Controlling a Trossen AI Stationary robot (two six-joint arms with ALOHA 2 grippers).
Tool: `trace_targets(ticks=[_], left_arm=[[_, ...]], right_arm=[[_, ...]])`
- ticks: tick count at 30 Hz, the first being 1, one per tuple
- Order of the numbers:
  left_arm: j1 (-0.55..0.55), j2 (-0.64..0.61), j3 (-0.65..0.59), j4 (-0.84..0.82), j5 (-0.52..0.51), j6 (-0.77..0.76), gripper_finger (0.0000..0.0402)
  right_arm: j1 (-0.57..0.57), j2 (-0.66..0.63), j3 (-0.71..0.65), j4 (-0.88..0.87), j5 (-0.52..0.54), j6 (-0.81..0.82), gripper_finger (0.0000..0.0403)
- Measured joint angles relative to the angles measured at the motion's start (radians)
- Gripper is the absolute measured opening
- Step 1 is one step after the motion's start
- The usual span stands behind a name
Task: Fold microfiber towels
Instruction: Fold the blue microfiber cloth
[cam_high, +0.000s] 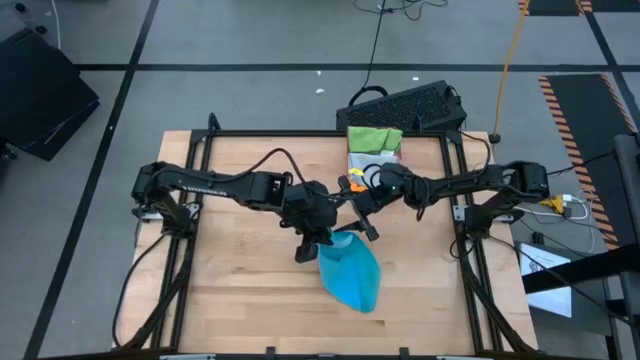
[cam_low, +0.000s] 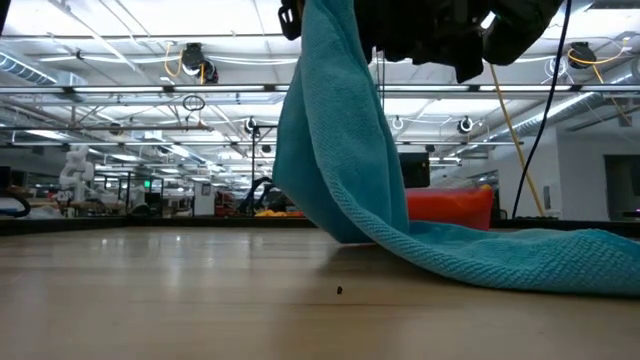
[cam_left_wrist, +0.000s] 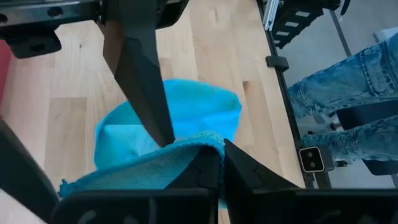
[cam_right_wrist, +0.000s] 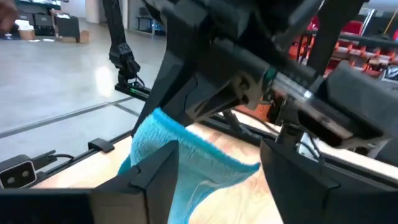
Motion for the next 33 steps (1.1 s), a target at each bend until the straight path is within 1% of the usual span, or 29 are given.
trace_targets(ticks=[4, 8, 10, 14, 16, 17, 20, 22, 25, 29, 33], left_arm=[[-0.008, 0.000, 0.000, -0.012, 0.000, -0.001, 0.0016], [-0.014, 0.000, 0.000, -0.018, -0.036, -0.028, 0.0005], [-0.014, 0.000, 0.000, -0.021, -0.053, -0.046, 0.0004], [-0.013, 0.000, 0.000, -0.027, -0.061, -0.068, 0.0016], [-0.014, 0.000, 0.000, -0.033, -0.070, -0.080, 0.0015], [-0.016, 0.000, 0.000, -0.035, -0.074, -0.092, 0.0012], [-0.021, -0.013, -0.002, -0.058, -0.109, -0.124, 0.0004], [-0.021, -0.026, -0.002, -0.050, -0.144, -0.147, 0.0007], [-0.021, -0.046, -0.002, -0.034, -0.213, -0.180, 0.0017], [-0.018, -0.062, -0.002, -0.033, -0.336, -0.229, 0.0021], [-0.020, -0.062, -0.002, -0.010, -0.434, -0.180, 0.0022]], right_arm=[[-0.001, 0.015, 0.002, 0.022, -0.023, 0.001, 0.0180], [-0.001, 0.014, 0.002, 0.003, -0.059, 0.003, 0.0139], [-0.001, 0.014, 0.002, -0.016, -0.078, 0.016, 0.0113], [-0.001, 0.014, 0.002, -0.028, -0.096, 0.055, 0.0051], [-0.001, 0.004, 0.002, -0.046, -0.103, 0.083, 0.0019], [-0.001, -0.007, 0.002, -0.060, -0.103, 0.096, 0.0010], [-0.001, -0.053, 0.002, -0.136, -0.100, 0.125, 0.0009], [-0.001, -0.094, 0.002, -0.212, -0.092, 0.131, 0.0006], [-0.001, -0.160, 0.002, -0.319, -0.028, 0.188, 0.0002], [0.005, -0.264, 0.002, -0.449, 0.092, 0.293, 0.0002], [0.022, -0.351, 0.002, -0.542, 0.211, 0.407, 0.0001]])
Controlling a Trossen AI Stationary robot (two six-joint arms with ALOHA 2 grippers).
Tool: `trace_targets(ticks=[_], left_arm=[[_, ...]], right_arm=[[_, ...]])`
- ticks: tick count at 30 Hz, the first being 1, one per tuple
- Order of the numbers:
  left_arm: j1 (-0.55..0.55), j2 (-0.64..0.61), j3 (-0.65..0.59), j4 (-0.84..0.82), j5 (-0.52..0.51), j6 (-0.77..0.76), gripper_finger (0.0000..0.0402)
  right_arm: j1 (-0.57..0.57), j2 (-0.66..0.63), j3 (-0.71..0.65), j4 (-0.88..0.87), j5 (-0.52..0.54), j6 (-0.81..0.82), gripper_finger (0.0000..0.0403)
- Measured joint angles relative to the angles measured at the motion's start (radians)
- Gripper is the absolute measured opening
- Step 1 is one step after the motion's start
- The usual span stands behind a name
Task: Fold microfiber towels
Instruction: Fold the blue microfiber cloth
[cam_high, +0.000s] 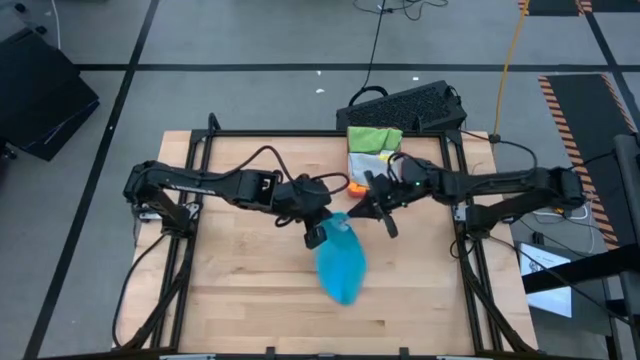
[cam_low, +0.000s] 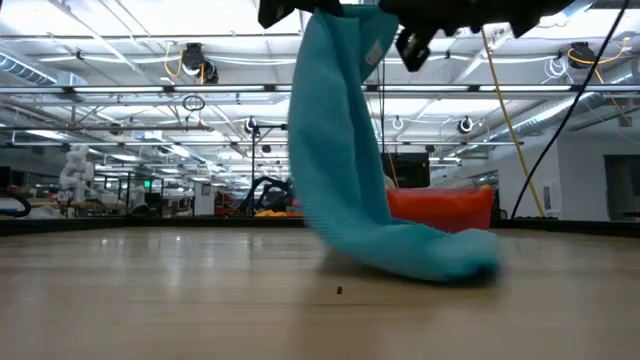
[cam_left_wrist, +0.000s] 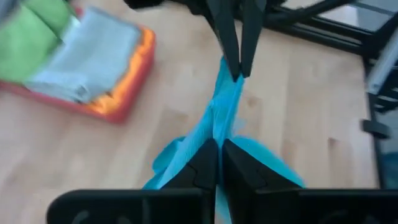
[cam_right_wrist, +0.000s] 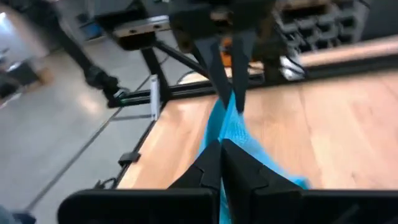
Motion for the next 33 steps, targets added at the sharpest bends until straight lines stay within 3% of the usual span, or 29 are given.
trace_targets(ticks=[4, 10, 14, 18, 25, 33], left_arm=[[0.000, 0.011, 0.000, 0.045, -0.074, 0.081, 0.0045], [0.000, 0.026, -0.034, 0.103, -0.174, 0.106, 0.0134], [-0.001, 0.039, -0.118, 0.138, -0.167, 0.039, 0.0191], [-0.031, 0.043, -0.235, 0.241, -0.120, -0.050, 0.0220], [-0.095, 0.045, -0.425, 0.471, -0.117, -0.261, 0.0212], [-0.135, 0.113, -0.588, 0.830, -0.119, -0.227, 0.0151]], right_arm=[[0.018, -0.064, 0.000, -0.109, 0.058, 0.127, 0.0001], [0.043, -0.133, 0.000, -0.276, 0.120, 0.298, 0.0001], [0.041, -0.161, 0.000, -0.344, 0.173, 0.419, 0.0000], [0.010, -0.165, 0.000, -0.388, 0.243, 0.511, 0.0000], [-0.089, -0.157, 0.000, -0.391, 0.270, 0.588, 0.0000], [-0.202, -0.158, 0.000, -0.389, 0.296, 0.625, 0.0000]])
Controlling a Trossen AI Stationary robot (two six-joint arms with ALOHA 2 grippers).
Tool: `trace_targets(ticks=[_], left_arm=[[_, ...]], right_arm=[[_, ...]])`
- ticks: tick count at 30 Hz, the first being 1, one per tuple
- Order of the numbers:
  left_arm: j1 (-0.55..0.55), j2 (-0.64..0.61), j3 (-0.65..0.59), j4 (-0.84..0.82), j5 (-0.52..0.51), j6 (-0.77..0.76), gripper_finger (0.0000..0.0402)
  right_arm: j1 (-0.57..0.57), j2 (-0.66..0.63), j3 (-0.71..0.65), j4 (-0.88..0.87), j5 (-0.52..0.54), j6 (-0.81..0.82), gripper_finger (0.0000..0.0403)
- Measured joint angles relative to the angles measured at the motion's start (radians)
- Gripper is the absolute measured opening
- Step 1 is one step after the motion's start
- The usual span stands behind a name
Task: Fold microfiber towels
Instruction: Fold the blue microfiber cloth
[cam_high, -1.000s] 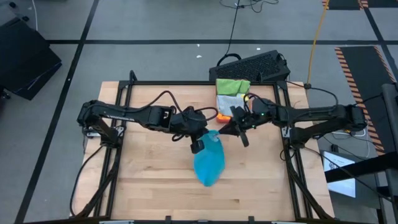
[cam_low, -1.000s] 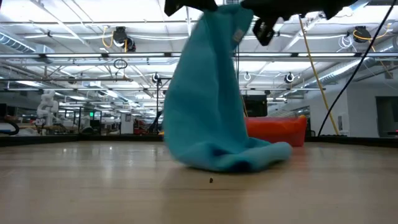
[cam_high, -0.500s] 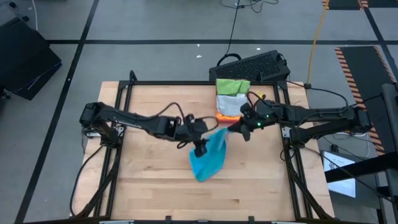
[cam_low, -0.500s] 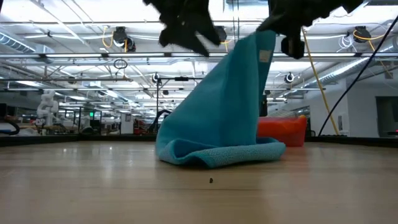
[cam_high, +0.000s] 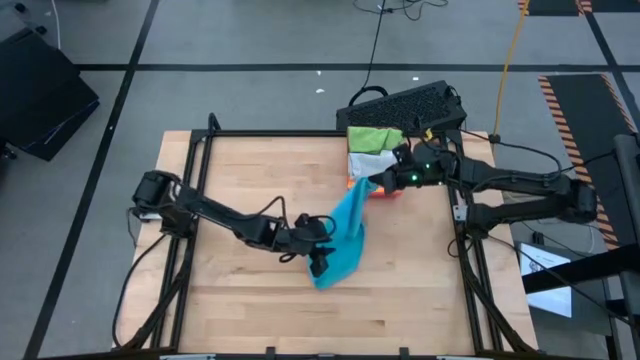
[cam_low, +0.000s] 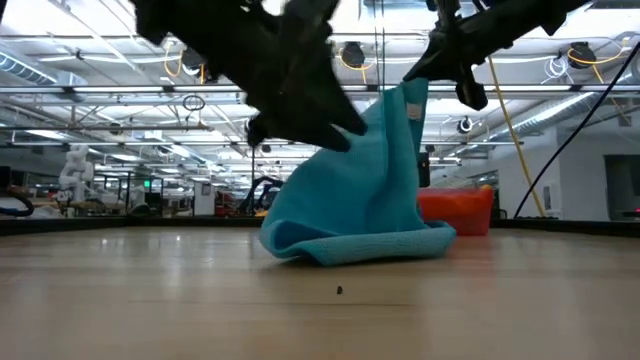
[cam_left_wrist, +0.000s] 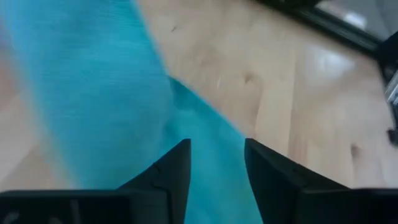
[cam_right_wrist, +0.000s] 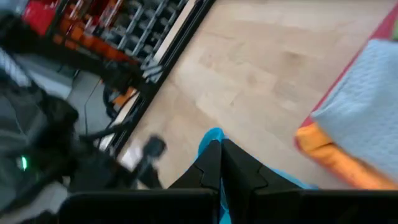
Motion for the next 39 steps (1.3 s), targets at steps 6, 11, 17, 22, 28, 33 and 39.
trace_targets(ticks=[6, 11, 17, 22, 28, 33, 39], left_arm=[[-0.001, 0.137, -0.016, 0.174, 0.045, 0.087, 0.0130], [0.007, 0.224, -0.007, 0.229, -0.053, 0.133, 0.0143], [0.029, 0.261, 0.013, 0.339, -0.222, 0.218, 0.0179], [0.062, 0.305, 0.024, 0.360, -0.154, 0.265, 0.0192], [0.100, 0.322, 0.045, 0.372, -0.123, 0.253, 0.0184], [0.139, 0.323, 0.045, 0.424, -0.069, 0.234, 0.0167], [0.158, 0.347, 0.045, 0.429, -0.033, 0.201, 0.0169]], right_arm=[[-0.046, 0.000, 0.000, 0.014, -0.001, 0.008, 0.0000], [-0.062, 0.000, 0.000, 0.021, -0.001, 0.011, 0.0000], [-0.061, 0.006, 0.000, 0.005, -0.005, 0.053, 0.0000], [-0.057, 0.016, -0.001, 0.004, -0.002, 0.083, 0.0000], [-0.057, 0.031, 0.000, 0.007, -0.002, 0.108, 0.0000], [-0.057, 0.050, -0.001, 0.006, -0.003, 0.113, 0.0000], [-0.057, 0.068, -0.001, 0.005, -0.005, 0.114, 0.0000]])
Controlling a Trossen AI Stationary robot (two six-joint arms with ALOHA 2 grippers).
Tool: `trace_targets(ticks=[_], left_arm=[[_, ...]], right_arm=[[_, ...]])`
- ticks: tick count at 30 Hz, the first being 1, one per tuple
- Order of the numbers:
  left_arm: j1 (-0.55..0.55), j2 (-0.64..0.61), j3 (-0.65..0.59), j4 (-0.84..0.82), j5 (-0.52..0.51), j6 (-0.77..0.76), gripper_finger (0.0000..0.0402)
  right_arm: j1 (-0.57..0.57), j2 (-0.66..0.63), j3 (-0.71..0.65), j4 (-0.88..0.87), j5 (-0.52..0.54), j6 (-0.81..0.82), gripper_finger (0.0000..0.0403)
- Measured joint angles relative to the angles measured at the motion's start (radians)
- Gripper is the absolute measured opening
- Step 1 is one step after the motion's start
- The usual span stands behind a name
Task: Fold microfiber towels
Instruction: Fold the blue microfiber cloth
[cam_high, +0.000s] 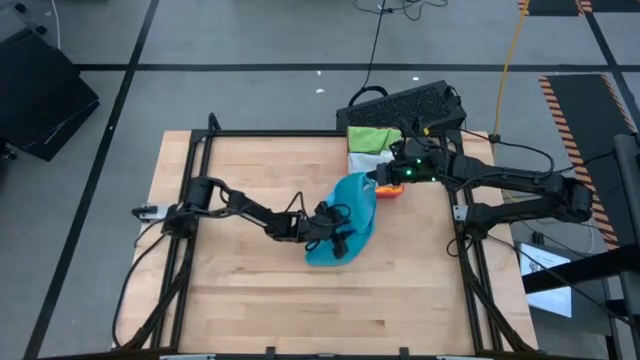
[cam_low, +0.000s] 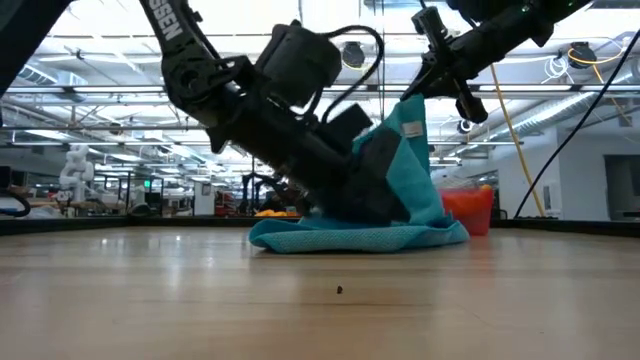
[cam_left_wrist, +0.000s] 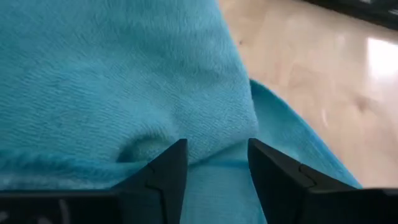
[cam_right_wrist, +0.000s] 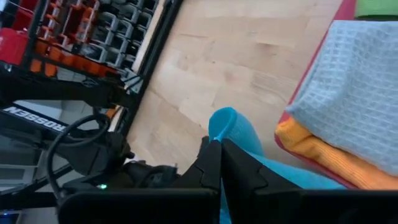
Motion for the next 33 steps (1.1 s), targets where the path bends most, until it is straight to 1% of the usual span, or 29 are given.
trace_targets(ticks=[2, 6, 9, 13, 15, 17, 25, 28, 33], left_arm=[[-0.001, 0.001, 0.000, 0.005, 0.028, -0.011, 0.0173], [-0.026, 0.009, 0.002, 0.003, 0.036, -0.023, 0.0182], [-0.044, 0.009, 0.008, 0.007, 0.034, -0.022, 0.0184], [-0.057, 0.007, 0.009, -0.008, 0.000, -0.021, 0.0184], [-0.057, 0.015, 0.009, -0.030, -0.044, -0.026, 0.0184], [-0.049, 0.018, 0.007, -0.050, -0.063, -0.027, 0.0184], [-0.020, 0.034, 0.056, -0.013, -0.043, -0.037, 0.0184], [-0.019, 0.054, 0.082, -0.049, -0.039, -0.030, 0.0184], [-0.017, 0.055, 0.085, -0.083, -0.034, -0.074, 0.0184]], right_arm=[[0.000, 0.001, 0.000, 0.011, 0.000, 0.000, 0.0000], [0.000, 0.003, 0.000, 0.008, -0.002, 0.000, 0.0000], [0.000, 0.003, 0.000, 0.008, -0.004, 0.000, 0.0000], [0.000, 0.003, 0.000, 0.008, -0.004, -0.002, 0.0000], [0.000, 0.003, 0.000, 0.009, -0.004, -0.004, 0.0000], [0.000, 0.003, 0.000, 0.010, -0.004, -0.004, 0.0000], [0.000, 0.003, 0.000, 0.023, -0.005, -0.004, 0.0000], [0.000, 0.002, 0.000, 0.024, -0.005, -0.003, 0.0000], [0.000, 0.002, 0.000, 0.023, -0.031, -0.008, 0.0000]])
